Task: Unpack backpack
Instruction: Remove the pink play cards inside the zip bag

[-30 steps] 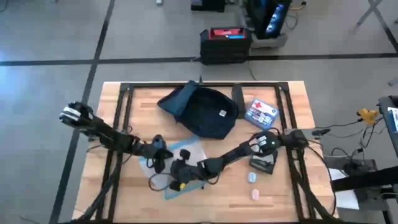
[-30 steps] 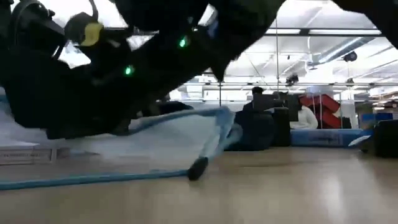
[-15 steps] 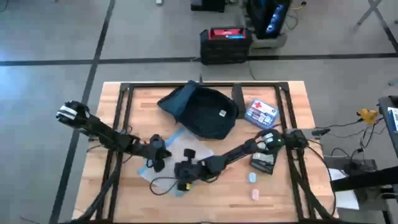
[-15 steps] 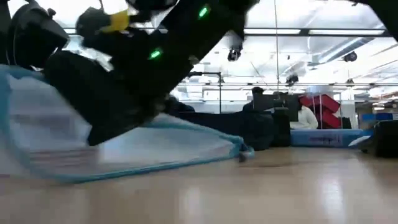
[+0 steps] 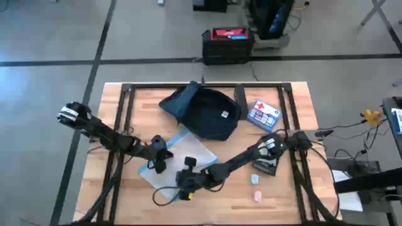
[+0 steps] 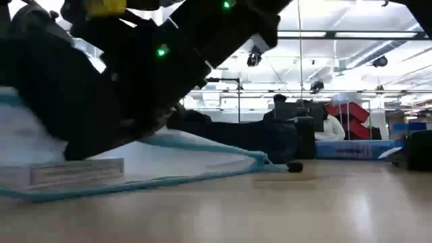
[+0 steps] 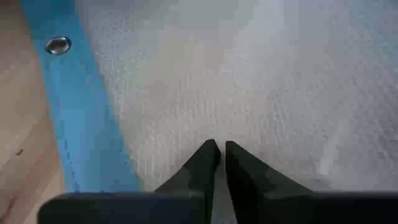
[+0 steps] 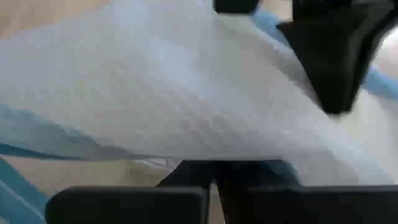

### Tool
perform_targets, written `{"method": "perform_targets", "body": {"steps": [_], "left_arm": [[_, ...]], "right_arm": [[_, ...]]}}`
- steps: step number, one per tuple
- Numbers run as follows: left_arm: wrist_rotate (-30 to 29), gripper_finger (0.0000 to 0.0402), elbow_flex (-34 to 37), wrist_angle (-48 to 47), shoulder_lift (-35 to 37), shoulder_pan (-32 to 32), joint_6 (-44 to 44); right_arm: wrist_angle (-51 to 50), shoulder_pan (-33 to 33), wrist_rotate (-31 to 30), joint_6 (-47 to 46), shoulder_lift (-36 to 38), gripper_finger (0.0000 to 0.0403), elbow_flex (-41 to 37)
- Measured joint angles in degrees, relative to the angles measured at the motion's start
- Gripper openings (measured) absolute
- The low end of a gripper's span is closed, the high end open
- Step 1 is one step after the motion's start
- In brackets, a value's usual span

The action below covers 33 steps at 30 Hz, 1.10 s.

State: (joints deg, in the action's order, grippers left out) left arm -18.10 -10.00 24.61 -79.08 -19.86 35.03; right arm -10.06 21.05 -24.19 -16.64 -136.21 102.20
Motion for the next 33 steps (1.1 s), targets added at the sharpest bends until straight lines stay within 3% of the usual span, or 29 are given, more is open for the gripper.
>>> {"method": "perform_targets", "body": {"steps": [6,15,20,24,29,33], "left_arm": [[-0.2,0.0025,0.1,0.1,-0.8,0.0,-0.1],[-0.2,0.0025,0.2,0.5,-0.8,0.0,-0.1],[-0.3,0.0025,0.2,0.5,-0.8,0.0,-0.2],[-0.3,0.0025,0.2,0.5,-0.8,0.0,-0.2],[-0.4,0.0025,0.2,0.5,-0.8,0.0,-0.2],[-0.5,0.0025,0.3,0.7,-0.8,0.0,-0.2]], "right_arm": [[-19.5,1.7,-2.3,-1.7,6.3,0.0000,-0.5],[-18.6,2.8,-5.3,-11.9,8.6,0.0009,-0.5],[-19.3,4.7,0.7,-6.8,8.8,0.0059,-0.5],[-24.2,5.2,6.8,-6.7,10.1,0.0096,-0.5],[-34.8,4.5,3.5,-13.5,9.3,0.0108,-0.6],[-36.4,2.9,3.4,-14.4,7.4,0.0096,-0.8]]}}
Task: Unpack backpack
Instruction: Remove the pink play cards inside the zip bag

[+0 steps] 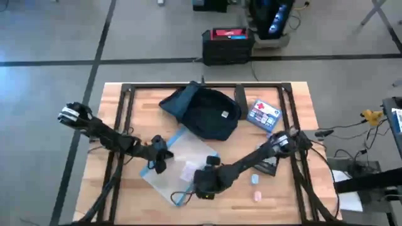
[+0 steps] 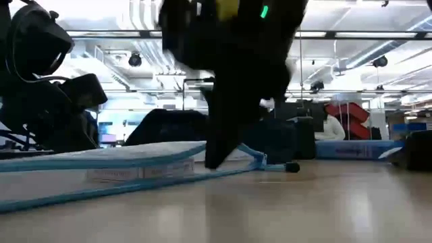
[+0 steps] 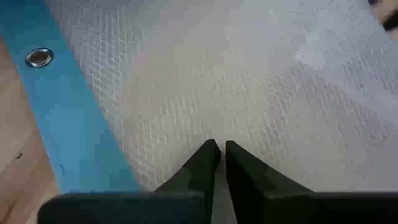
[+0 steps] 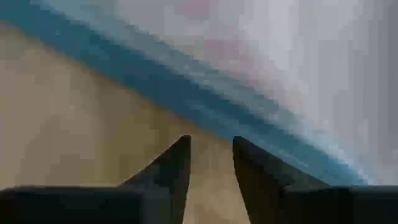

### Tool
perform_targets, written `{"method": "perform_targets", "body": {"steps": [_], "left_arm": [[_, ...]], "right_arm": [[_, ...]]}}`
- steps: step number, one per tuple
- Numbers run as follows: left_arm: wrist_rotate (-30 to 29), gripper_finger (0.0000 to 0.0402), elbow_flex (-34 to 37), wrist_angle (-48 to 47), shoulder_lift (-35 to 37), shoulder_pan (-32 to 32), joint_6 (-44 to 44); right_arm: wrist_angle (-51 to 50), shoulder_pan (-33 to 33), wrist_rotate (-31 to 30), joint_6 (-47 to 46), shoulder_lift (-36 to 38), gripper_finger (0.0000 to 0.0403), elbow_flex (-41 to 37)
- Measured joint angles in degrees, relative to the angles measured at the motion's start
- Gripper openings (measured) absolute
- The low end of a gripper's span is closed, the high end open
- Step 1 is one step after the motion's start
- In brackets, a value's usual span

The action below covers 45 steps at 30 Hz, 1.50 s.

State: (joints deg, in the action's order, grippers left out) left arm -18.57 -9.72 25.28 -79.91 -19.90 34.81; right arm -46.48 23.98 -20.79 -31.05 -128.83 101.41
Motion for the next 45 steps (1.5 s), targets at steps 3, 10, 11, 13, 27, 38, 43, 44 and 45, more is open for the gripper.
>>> {"method": "perform_targets", "body": {"steps": [3,10,11,13,27,38,43,44,45], "left_arm": [[-0.1,0.0025,0.0,0.0,0.0,0.0,-0.2],[-0.3,0.0025,0.0,0.1,0.0,0.0,-0.6],[-0.3,0.0025,0.0,0.1,0.0,0.0,-0.9],[-0.3,0.0025,0.0,0.2,0.0,0.0,-1.3],[-0.3,0.0025,0.1,2.2,-0.1,0.0,-2.6],[-0.4,0.0025,0.1,4.1,-0.5,0.0,-4.0],[1.0,0.0025,-0.1,6.3,-0.6,0.0,-7.0],[1.0,0.0025,-0.3,6.5,-0.6,0.0,-7.5],[1.0,0.0025,-0.6,6.7,-0.6,0.0,-8.0]], "right_arm": [[2.1,-0.6,-1.0,2.3,-0.5,0.0087,0.0],[10.2,-1.8,-3.0,13.3,0.0,0.0082,3.6],[11.2,-1.7,-3.0,15.7,0.1,0.0085,4.1],[13.4,-1.6,-2.8,21.6,0.2,0.0093,4.4],[14.4,-6.3,15.2,31.0,0.0,0.0200,4.7],[8.1,-4.5,24.2,25.7,-0.4,0.0203,5.2],[5.3,-3.2,25.8,22.9,-0.5,0.0192,5.0],[5.0,-3.0,25.7,22.7,-0.5,0.0190,5.0],[5.0,-2.9,25.6,22.6,-0.5,0.0188,4.8]]}}
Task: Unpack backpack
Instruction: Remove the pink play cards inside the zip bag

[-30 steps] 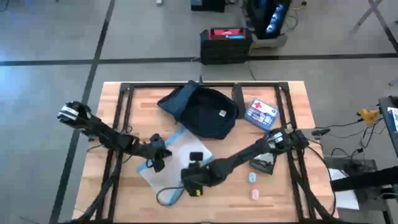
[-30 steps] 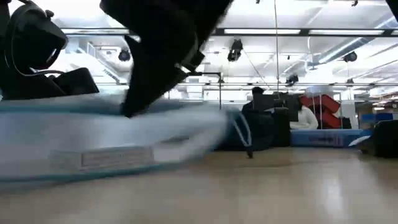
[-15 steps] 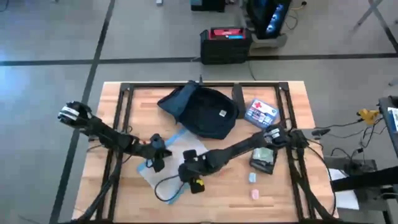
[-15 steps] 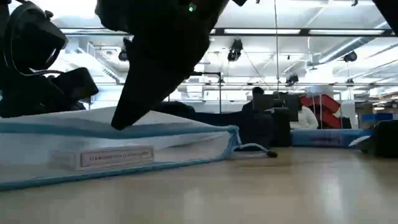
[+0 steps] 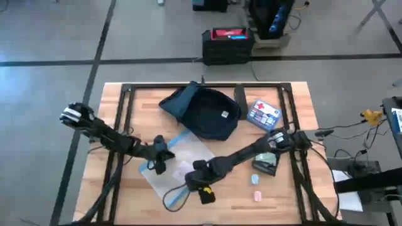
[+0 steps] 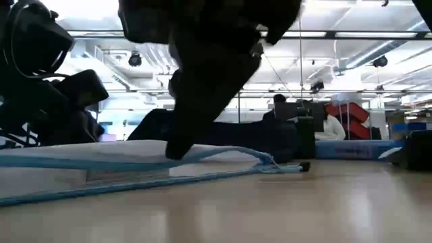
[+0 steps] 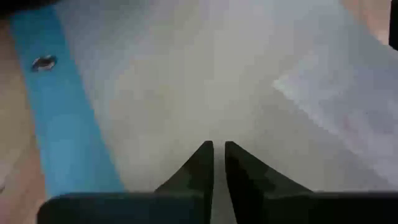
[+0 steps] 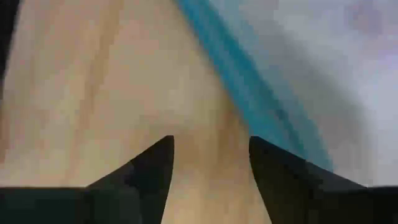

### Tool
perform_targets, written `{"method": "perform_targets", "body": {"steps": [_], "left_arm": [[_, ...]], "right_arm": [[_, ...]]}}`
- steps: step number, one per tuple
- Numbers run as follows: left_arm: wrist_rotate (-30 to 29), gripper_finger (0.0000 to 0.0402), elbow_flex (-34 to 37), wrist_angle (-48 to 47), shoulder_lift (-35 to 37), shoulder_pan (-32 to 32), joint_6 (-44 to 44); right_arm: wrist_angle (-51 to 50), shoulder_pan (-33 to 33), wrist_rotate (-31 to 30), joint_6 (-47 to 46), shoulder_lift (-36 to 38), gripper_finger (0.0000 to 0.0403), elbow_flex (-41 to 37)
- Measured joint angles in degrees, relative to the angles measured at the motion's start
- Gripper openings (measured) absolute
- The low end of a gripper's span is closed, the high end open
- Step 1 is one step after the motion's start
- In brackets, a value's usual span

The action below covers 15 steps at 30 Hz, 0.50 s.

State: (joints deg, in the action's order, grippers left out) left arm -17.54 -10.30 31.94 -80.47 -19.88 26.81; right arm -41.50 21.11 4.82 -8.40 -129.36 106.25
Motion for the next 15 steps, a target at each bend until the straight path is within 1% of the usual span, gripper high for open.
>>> {"method": "perform_targets", "body": {"steps": [2,7,11,15], "left_arm": [[0.3,0.0025,-0.7,0.2,-0.1,0.0,-1.0],[2.6,0.0025,-3.0,1.1,-1.8,-0.2,-2.7],[3.3,0.0025,-3.9,1.2,-6.0,-0.2,-2.8],[3.6,0.0025,-4.8,3.9,-10.5,0.1,-3.5]], "right_arm": [[0.0,0.0,-0.4,-0.3,-0.3,0.0185,-0.3],[0.1,-0.3,-5.6,-0.5,-1.5,0.0181,-0.4],[0.1,-0.5,-9.0,0.7,-1.5,0.0184,0.5],[1.8,-0.9,-12.6,3.7,-1.5,0.0190,2.4]]}}
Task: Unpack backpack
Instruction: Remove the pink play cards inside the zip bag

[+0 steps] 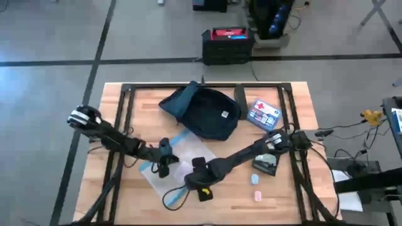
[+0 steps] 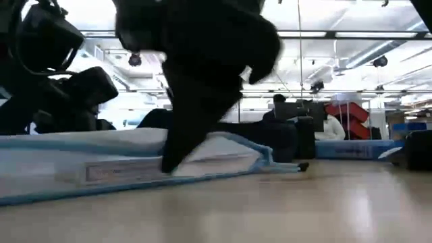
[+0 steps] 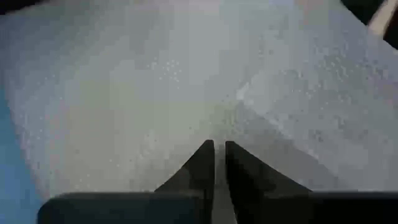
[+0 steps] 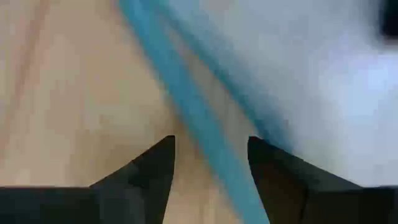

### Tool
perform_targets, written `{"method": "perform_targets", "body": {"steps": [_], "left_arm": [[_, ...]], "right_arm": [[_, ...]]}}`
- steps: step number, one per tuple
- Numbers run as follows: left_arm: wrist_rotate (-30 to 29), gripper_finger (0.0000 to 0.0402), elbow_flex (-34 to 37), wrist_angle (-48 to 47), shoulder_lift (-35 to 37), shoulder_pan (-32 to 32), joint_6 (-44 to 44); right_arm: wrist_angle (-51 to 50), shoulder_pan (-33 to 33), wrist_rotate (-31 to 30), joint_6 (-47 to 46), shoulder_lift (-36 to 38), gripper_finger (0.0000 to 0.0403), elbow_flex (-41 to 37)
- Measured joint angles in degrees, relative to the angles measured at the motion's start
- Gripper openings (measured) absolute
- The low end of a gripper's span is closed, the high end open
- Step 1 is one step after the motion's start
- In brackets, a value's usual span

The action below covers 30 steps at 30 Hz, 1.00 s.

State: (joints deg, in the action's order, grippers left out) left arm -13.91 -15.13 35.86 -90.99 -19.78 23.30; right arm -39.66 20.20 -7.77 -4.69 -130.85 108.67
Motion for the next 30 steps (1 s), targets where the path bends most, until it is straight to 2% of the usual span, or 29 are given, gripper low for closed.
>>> {"method": "perform_targets", "body": {"steps": [4,7,12,16,19,30], "left_arm": [[3.7,0.0025,-0.7,6.1,-2.9,0.4,-4.6],[6.0,0.0025,-1.9,6.5,-3.6,0.5,-7.0],[6.1,0.0025,-3.4,5.0,-4.5,0.5,-8.5],[6.2,0.0025,-4.7,4.2,-4.6,0.6,-10.7],[6.4,0.0025,-5.6,3.8,-4.7,0.6,-11.4],[5.9,0.0025,-5.7,3.0,-4.6,0.6,-12.3]], "right_arm": [[3.7,-0.8,-1.7,3.2,0.0,0.0195,1.1],[4.3,-1.1,-0.8,3.3,0.0,0.0197,1.6],[3.9,-0.3,-0.5,4.7,0.0,0.0195,1.5],[4.6,0.2,4.3,7.6,-0.4,0.0197,1.5],[4.5,0.3,4.8,8.7,-0.5,0.0197,1.2],[1.5,1.9,5.3,5.5,-0.2,0.0228,1.6]]}}
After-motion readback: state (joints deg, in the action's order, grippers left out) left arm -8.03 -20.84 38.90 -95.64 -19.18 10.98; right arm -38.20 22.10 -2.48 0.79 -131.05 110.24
